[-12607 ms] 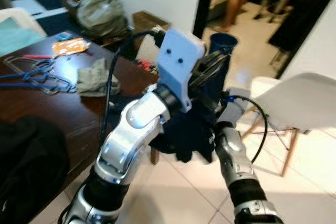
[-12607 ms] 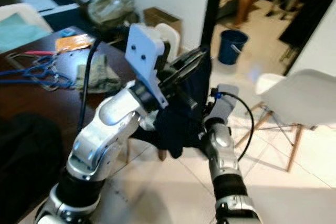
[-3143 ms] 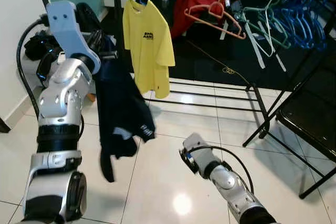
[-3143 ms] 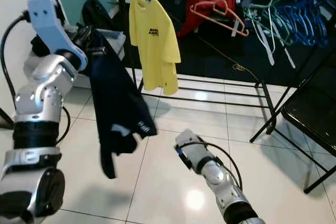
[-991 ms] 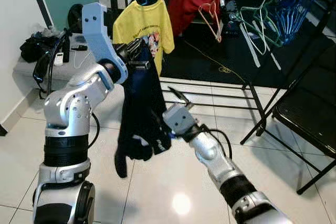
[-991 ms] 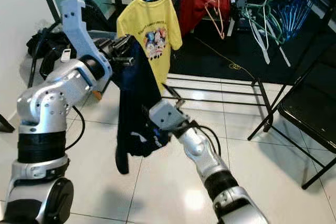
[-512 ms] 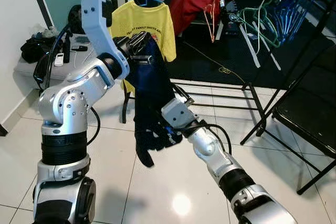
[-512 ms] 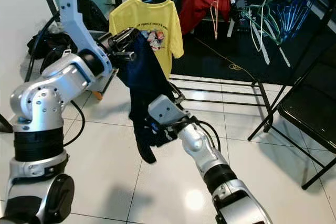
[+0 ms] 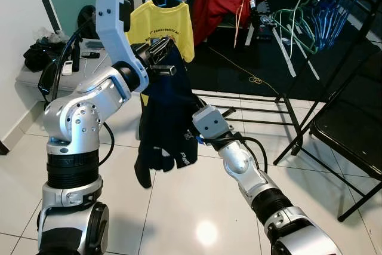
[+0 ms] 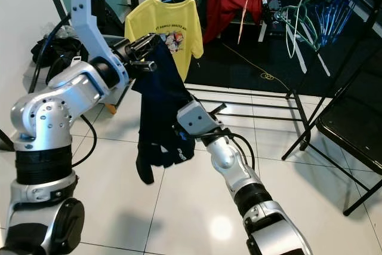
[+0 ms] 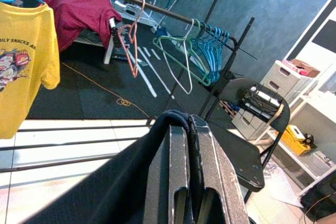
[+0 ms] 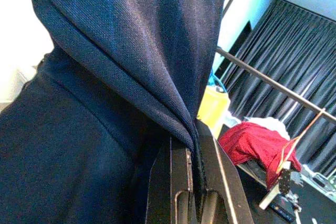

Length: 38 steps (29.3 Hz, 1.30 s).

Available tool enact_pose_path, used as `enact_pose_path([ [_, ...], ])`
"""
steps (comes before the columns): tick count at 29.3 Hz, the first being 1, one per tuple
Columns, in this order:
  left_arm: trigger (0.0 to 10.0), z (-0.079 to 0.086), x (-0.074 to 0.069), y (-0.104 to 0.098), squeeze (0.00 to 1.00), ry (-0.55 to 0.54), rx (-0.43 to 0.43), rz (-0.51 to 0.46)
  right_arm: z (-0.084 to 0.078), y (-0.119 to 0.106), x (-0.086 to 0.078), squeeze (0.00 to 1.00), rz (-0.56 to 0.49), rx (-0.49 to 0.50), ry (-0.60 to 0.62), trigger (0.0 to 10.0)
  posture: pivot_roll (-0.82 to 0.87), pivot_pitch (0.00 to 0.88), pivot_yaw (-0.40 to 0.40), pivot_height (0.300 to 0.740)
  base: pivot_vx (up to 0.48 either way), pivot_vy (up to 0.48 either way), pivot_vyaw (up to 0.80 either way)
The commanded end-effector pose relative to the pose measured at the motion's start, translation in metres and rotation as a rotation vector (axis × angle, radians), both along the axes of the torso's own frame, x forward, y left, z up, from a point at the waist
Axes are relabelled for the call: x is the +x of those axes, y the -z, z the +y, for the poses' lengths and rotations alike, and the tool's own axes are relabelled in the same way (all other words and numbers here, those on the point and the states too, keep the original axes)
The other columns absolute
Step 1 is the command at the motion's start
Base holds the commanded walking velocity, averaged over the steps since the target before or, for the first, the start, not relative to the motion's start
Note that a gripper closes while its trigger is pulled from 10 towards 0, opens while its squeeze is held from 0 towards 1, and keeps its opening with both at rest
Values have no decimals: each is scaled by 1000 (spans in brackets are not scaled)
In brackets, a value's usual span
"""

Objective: Hang hanger

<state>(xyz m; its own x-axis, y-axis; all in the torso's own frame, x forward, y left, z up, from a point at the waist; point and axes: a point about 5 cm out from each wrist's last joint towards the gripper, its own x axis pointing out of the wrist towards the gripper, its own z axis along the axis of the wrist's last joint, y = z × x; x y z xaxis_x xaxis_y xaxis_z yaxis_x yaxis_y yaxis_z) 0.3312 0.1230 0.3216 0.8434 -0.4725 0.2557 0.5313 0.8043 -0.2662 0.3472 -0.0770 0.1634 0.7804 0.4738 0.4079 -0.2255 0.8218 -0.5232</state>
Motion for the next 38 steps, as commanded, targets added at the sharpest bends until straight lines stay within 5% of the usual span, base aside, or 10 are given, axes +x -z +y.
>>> enact_pose_path([
  [1,10000,4,-2,0,0,-28,36,-10,-1,-4,0,0,-23,15,-1,0,16,93,-5,740,0,0,0],
  [13,10000,13,4,11,0,-135,174,-16,-16,1,3,0,106,153,-5,0,14,95,-5,740,0,0,0],
  [14,10000,17,6,16,933,-168,236,-30,-20,1,6,0,159,198,-14,0,12,97,-4,740,0,0,0],
  [16,10000,24,10,24,1000,-222,296,-23,-25,-2,9,0,190,239,-18,0,9,98,-3,740,0,0,0],
  [21,10000,52,21,49,1000,-427,537,25,-43,-21,17,0,173,282,9,0,2,99,-1,740,0,0,0],
  [22,10000,63,24,58,141,-498,633,36,-49,-32,20,0,154,305,22,0,3,99,-2,740,0,0,0],
  [24,10000,70,25,65,0,-545,712,42,-53,-40,23,0,143,329,28,0,2,99,-4,740,0,0,0],
  [33,10000,71,18,99,0,-452,934,72,-63,-62,33,0,182,411,-14,0,0,102,-13,740,0,0,0],
  [36,10000,41,-5,146,0,-68,1115,77,-62,-65,38,0,308,380,-87,0,-10,101,-13,740,0,0,0],
  [38,10000,41,-5,146,0,-68,1115,77,-62,-65,38,0,308,380,-87,0,-10,101,-13,740,0,0,0],
])
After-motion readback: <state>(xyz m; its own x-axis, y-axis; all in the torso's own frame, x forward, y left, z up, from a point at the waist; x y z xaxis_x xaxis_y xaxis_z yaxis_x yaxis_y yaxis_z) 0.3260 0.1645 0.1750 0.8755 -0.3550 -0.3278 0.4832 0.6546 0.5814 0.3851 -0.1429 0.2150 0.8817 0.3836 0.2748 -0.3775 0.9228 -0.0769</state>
